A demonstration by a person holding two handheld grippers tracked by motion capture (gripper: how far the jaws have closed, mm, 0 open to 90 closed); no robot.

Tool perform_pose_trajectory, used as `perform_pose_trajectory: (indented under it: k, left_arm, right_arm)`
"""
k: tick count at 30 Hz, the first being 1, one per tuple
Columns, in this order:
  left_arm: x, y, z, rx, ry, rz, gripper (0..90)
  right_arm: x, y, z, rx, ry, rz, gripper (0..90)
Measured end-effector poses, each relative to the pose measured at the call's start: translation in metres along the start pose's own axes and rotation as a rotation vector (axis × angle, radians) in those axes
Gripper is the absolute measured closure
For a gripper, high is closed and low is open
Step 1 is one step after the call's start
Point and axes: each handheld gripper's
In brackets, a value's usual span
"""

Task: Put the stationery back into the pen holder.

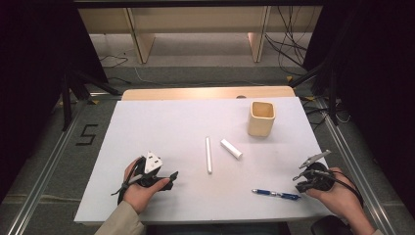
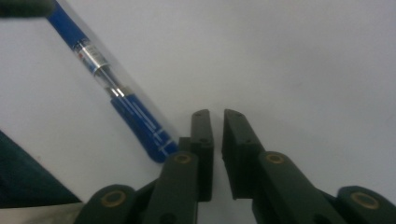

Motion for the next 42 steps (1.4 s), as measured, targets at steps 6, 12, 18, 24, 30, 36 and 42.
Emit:
perform_pose_trajectory:
  k: [6,12,18,24,30,36,42]
  left_arm:
    - [0.0,0.0,0.0,-0.002,-0.001,0.0,17.4]
    - [0.001,0.0,0.001,-0.005,0.0,0.0,17.4]
    - [0.0,0.0,0.0,-0.004,-0.001,0.0,17.4]
    - [0.001,0.0,0.001,-0.001,0.003,0.002,17.4]
    - [0.0,0.0,0.001,-0.005,0.001,0.001,17.4]
    - [0.0,0.001,0.001,-0.002,0.001,0.002,17.4]
    - [0.0,0.001,0.0,-0.003,0.002,0.003,17.4]
  right_arm:
    - [0.001,-0.012,-0.021,-0.091,-0.205,0.004,70.6]
    - [0.014,-0.013,-0.037,-0.073,-0.314,-0.056,62.5]
    - [0.031,-0.007,-0.044,-0.038,-0.413,-0.095,59.8]
    - [0.042,0.0,-0.05,-0.027,-0.496,-0.096,59.7]
    - [0.052,0.006,-0.054,0.006,-0.541,-0.101,59.9]
    - [0.057,0.009,-0.055,0.031,-0.56,-0.099,60.6]
    - [0.059,0.011,-0.058,0.049,-0.598,-0.099,61.8]
Point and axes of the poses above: each handheld gripper's, and its own axes: y roughly forward along the jaws, z roughly out of its underside, x roughly to its left, and after that the axes turned 14 degrees about z, right-handed
